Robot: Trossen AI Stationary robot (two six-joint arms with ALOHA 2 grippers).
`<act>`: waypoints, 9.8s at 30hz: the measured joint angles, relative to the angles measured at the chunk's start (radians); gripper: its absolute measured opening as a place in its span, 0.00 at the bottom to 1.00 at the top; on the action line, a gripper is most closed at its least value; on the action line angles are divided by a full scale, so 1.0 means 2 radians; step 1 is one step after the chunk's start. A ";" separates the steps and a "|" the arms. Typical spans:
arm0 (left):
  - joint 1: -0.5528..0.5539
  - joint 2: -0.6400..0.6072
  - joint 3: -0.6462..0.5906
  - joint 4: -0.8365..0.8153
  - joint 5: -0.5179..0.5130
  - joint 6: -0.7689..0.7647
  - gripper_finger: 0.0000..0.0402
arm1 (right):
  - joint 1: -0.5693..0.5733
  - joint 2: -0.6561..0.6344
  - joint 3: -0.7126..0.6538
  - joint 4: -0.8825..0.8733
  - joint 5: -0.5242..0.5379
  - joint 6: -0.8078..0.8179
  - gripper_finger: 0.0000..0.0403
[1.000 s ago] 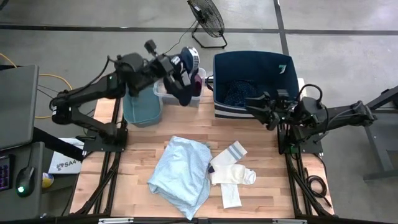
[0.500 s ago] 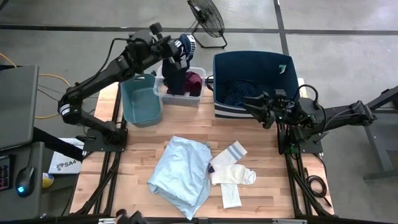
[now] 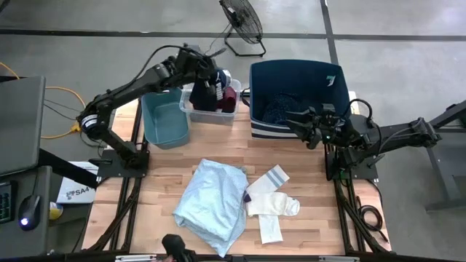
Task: Pick & Place Cloths
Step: Put the blue boxer shorts into the transparent bin, then put the pink sock into the blue bin
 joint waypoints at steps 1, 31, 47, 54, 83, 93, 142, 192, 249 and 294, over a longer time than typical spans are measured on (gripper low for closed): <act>0.001 0.004 0.000 -0.008 -0.001 -0.018 0.00 | 0.000 0.000 0.000 0.000 0.000 0.000 0.67; 0.026 0.165 0.001 -0.104 0.047 -0.433 0.00 | 0.000 0.000 0.000 -0.024 0.009 0.040 0.67; 0.032 0.197 0.000 -0.113 0.091 -0.450 0.18 | 0.000 0.000 0.000 -0.034 -0.007 0.039 0.67; 0.032 0.155 0.000 -0.114 0.100 -0.448 0.46 | 0.000 0.000 0.000 -0.034 -0.031 0.039 0.67; -0.181 -0.046 0.000 -0.189 -0.005 -0.508 0.58 | 0.098 0.002 0.000 -0.253 -0.191 0.140 0.67; -0.302 -0.046 0.000 -0.190 -0.069 -0.521 0.58 | 0.196 0.094 0.000 -0.320 -0.028 0.330 0.67; -0.351 -0.046 0.000 -0.192 -0.084 -0.500 0.58 | 0.163 0.458 0.002 -0.338 0.005 0.351 0.02; -0.351 0.043 0.000 0.152 -0.041 -0.392 0.58 | 0.145 -0.033 0.000 -0.099 0.055 0.047 0.01; -0.354 0.160 0.000 0.445 0.074 -0.310 0.07 | 0.084 -0.020 0.000 -0.070 -0.099 0.039 0.01; -0.354 -0.119 0.000 0.017 -0.244 -0.211 0.00 | 0.084 -0.095 0.000 -0.096 -0.053 -0.007 0.73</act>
